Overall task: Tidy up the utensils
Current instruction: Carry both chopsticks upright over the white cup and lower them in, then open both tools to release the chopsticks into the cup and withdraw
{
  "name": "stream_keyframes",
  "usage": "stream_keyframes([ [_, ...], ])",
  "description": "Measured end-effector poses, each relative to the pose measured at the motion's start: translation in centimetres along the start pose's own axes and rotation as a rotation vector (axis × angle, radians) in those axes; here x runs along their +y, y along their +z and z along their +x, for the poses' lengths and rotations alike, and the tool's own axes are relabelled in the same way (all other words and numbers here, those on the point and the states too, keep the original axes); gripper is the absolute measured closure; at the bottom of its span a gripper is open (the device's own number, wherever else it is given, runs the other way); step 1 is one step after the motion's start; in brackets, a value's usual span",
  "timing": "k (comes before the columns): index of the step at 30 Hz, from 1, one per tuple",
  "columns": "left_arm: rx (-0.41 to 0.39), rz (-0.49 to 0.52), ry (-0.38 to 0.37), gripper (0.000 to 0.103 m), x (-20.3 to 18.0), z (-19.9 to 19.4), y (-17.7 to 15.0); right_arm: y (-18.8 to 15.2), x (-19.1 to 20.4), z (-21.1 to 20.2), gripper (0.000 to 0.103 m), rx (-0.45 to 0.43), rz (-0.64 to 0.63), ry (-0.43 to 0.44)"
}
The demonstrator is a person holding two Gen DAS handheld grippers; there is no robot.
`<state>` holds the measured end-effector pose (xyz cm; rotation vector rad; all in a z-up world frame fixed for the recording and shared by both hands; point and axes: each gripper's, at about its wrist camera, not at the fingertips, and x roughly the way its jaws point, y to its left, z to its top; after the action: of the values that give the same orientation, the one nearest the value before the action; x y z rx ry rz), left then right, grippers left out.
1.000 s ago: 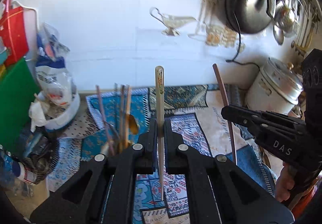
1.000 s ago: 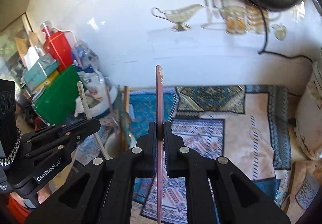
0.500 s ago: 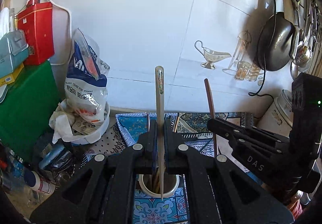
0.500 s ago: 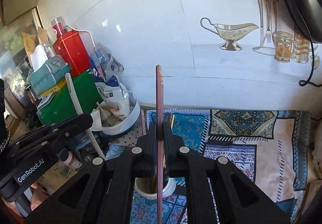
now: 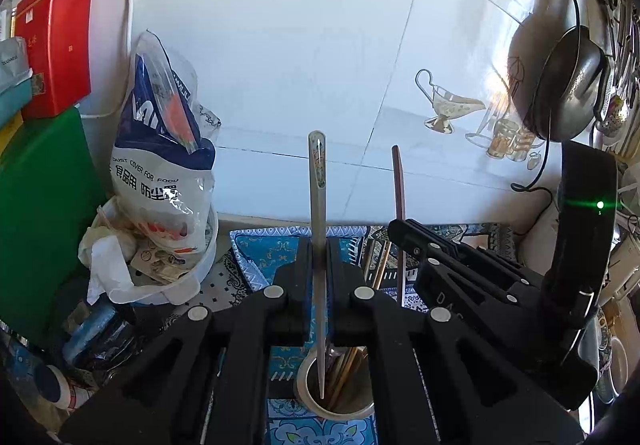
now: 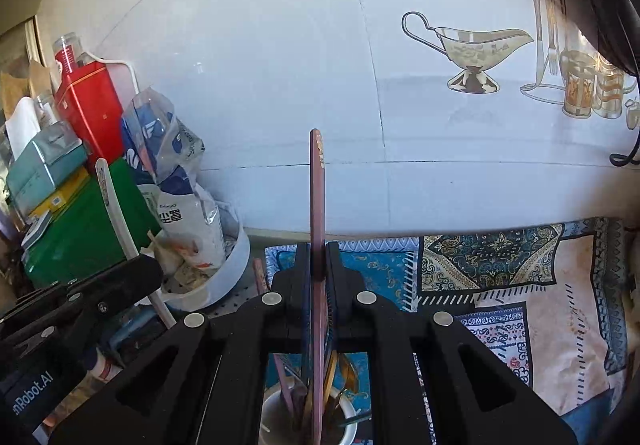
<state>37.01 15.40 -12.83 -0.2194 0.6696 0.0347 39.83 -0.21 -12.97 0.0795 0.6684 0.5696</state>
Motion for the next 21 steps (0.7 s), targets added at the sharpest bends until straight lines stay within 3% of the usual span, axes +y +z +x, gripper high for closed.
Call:
stream_keyframes([
  [12,0.050,0.014,-0.047,0.099,1.0,2.1,-1.2,-2.4,1.1,1.7,0.097,-0.074,-0.005,-0.081],
  [17,0.095,0.022,-0.045,0.099,0.6,2.5,-2.2,-3.6,1.2,1.6,0.096,-0.012,-0.039,-0.068],
  [21,0.107,0.020,-0.023,0.099,-0.1,1.7,-2.8,-4.0,0.8,-0.1,0.096,0.047,-0.060,-0.003],
])
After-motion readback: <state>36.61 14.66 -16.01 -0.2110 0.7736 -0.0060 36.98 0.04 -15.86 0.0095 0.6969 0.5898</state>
